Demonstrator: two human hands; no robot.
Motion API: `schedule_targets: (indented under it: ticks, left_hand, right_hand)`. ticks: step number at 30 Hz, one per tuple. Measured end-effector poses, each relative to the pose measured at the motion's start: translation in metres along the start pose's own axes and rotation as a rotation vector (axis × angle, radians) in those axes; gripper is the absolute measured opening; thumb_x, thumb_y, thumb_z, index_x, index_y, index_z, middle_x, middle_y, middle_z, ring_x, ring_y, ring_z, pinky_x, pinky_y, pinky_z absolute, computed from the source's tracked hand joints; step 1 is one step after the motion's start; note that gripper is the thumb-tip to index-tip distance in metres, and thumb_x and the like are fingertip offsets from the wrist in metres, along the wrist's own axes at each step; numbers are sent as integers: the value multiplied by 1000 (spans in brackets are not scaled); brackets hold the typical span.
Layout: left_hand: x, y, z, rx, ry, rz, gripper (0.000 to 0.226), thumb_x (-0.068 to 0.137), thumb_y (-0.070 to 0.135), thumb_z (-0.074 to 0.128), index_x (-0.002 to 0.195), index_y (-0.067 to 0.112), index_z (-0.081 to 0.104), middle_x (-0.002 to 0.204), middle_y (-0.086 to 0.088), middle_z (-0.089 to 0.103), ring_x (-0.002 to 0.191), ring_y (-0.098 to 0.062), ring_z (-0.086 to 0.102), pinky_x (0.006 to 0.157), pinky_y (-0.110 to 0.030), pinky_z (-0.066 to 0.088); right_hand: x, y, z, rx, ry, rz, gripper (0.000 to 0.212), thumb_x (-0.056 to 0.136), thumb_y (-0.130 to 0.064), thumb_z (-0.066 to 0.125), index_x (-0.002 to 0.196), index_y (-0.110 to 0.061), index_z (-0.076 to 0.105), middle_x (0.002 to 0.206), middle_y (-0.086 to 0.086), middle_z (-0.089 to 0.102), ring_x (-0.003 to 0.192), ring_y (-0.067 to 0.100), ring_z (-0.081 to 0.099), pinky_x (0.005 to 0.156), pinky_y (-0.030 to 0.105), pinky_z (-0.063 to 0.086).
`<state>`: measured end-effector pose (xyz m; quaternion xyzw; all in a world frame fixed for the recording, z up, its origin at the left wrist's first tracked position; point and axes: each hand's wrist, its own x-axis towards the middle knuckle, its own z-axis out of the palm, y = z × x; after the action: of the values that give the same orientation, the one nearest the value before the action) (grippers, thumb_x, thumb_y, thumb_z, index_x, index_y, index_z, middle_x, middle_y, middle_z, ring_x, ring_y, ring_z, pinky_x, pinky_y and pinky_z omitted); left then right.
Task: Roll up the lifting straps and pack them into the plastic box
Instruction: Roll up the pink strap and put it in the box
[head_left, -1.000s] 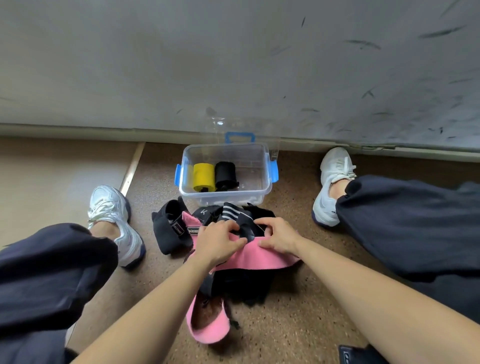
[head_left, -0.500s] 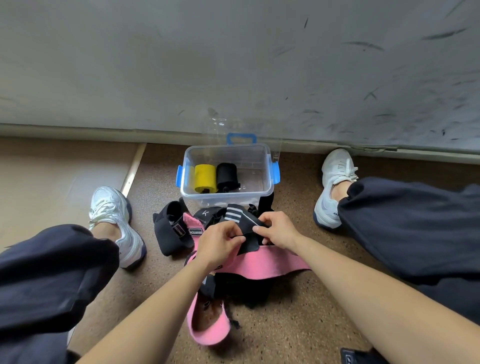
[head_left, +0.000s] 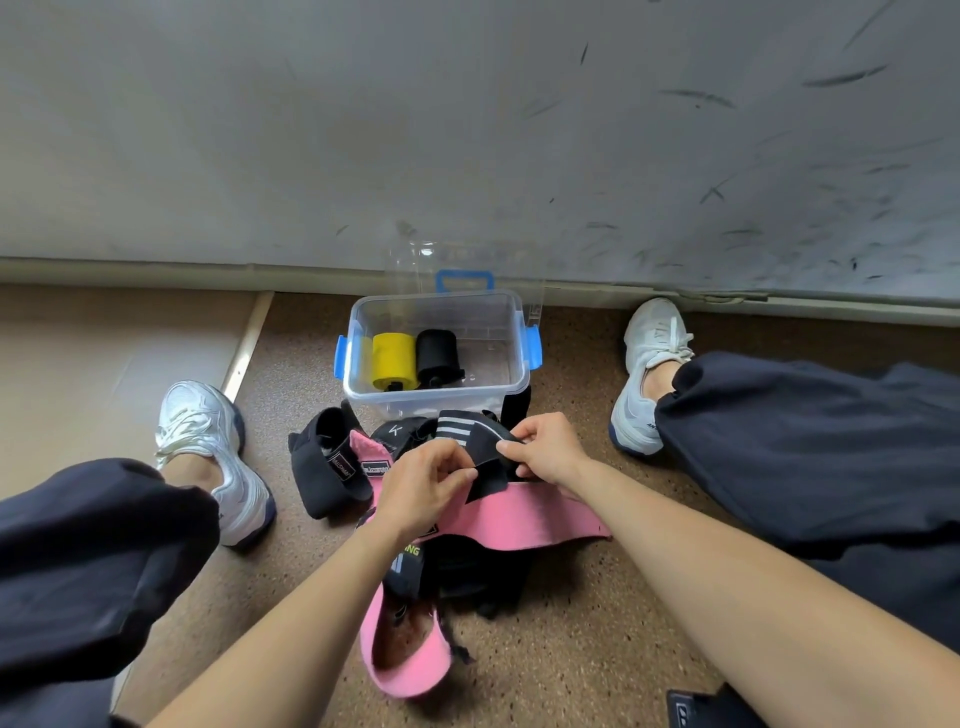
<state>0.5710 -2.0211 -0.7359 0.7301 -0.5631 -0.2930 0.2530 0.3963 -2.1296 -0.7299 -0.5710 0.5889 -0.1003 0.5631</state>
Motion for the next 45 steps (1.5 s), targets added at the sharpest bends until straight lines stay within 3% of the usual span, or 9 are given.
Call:
schedule_targets:
  ticks: [5,10,18,20,23,30,37,42,45]
  left_hand:
    - [1,10,5,187,-21,148,44,85,46,76,127,40,65,103,19,54,97,-5,60,76,-31,50]
    - [5,13,11,49,32,103,9,86,31,78,93,34,73,92,14,54,85,-9,62,73,-37,53]
    - [5,6,-4,-367,6,-82,17,88,5,76,81,19,69,77,4,69,68,-2,59,69,-20,50]
    - [4,1,-10,-492,75,-161,10,92,3,72,87,11,68,79,1,68,69,-1,59,70,-17,49]
    - [4,-5,-17,-701,214,-293,8,98,4,64,92,9,64,75,6,66,64,2,58,64,-13,47]
    - [3,-5,-23,-831,121,-314,5,99,3,63,96,8,62,73,-6,66,64,-10,60,66,-19,51]
    - [2,6,-20,-818,136,-321,11,97,0,64,92,9,63,66,2,68,60,-4,63,62,-15,51]
    - [7,-14,-46,-958,320,-462,8,98,7,65,94,14,62,70,-9,68,69,-28,66,73,-42,56]
    - [12,-11,-54,-1048,344,-501,6,102,8,59,97,11,58,72,-7,65,66,-17,68,56,-26,59]
  right_hand:
    - [-3,-2,-5,107,-36,43,6,88,-8,78,86,-4,74,64,4,62,45,10,54,50,23,49]
    - [-4,-5,-4,143,-61,34,7,88,-5,76,90,2,74,62,3,60,43,9,51,45,19,45]
    - [8,11,-17,-107,174,12,14,90,-11,74,78,-15,69,71,5,67,55,17,62,61,36,60]
    - [11,16,-35,-167,221,48,4,91,-14,73,95,-15,71,92,10,73,61,16,69,65,39,62]
    - [9,10,-41,-279,276,-70,51,89,-16,76,136,-14,57,131,10,60,99,25,70,85,38,58]
    - [-5,-21,8,-286,-288,-336,23,86,-28,79,107,-19,77,104,-5,75,100,10,68,98,32,52]
    - [-6,-19,-2,-357,-166,-289,3,86,-16,74,83,-16,76,89,-3,72,85,11,64,78,27,49]
    - [2,11,-63,-608,-61,28,12,86,-13,68,77,-18,73,89,1,73,90,18,68,81,34,55]
    - [-2,0,-60,-781,22,-24,8,85,-29,75,84,-28,67,101,-4,69,98,18,64,89,38,53]
